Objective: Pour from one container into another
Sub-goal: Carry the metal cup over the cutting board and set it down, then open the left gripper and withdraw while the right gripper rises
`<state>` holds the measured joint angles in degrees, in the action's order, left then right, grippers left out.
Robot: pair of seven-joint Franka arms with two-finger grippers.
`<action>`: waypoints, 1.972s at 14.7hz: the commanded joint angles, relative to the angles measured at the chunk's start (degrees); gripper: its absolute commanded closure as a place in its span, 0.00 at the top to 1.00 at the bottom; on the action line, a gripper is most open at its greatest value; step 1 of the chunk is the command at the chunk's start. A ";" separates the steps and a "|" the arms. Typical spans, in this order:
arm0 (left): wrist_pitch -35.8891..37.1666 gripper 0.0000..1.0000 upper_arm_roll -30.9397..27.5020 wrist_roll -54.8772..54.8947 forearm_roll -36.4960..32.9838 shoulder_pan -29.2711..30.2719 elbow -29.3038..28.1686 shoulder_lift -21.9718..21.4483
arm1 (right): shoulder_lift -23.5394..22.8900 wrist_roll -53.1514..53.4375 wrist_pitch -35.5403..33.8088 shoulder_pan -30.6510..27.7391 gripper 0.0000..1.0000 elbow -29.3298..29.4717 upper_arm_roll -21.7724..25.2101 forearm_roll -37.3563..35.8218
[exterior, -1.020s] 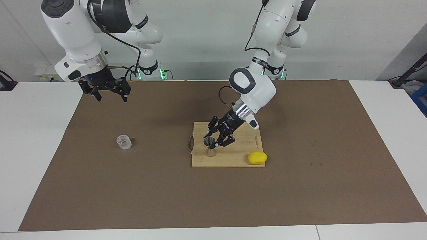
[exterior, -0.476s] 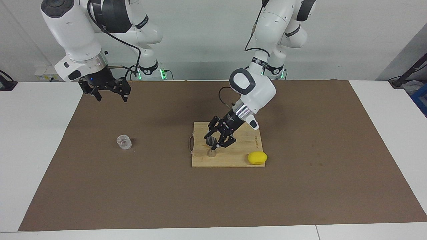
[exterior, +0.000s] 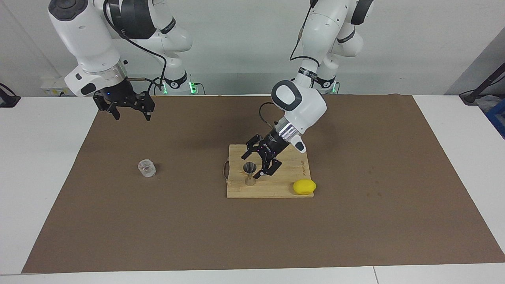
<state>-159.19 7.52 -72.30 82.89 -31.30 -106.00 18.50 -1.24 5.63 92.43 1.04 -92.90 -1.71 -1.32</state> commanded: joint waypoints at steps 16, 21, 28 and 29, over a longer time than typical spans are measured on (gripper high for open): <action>32.08 1.00 -1.63 1.45 -71.51 28.91 3.95 -12.96 | -3.33 55.75 17.15 7.04 0.96 -1.32 -1.10 10.55; 42.55 1.00 -1.72 20.22 -81.91 29.37 8.79 -14.01 | -7.11 69.51 19.54 11.88 0.96 1.58 -1.10 10.29; 50.98 1.00 -1.72 55.27 -81.83 31.91 8.00 -16.39 | -3.61 67.41 14.44 2.50 1.00 -6.48 -0.66 10.46; 52.39 1.00 -1.72 60.55 -81.83 32.35 8.09 -16.48 | -2.82 66.97 14.62 -0.13 1.00 -8.51 -0.75 10.64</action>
<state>-109.88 5.29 -21.13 2.15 -0.51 -97.60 3.15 -7.25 73.98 106.48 4.80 -95.58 -1.85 8.05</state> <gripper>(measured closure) 0.000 0.000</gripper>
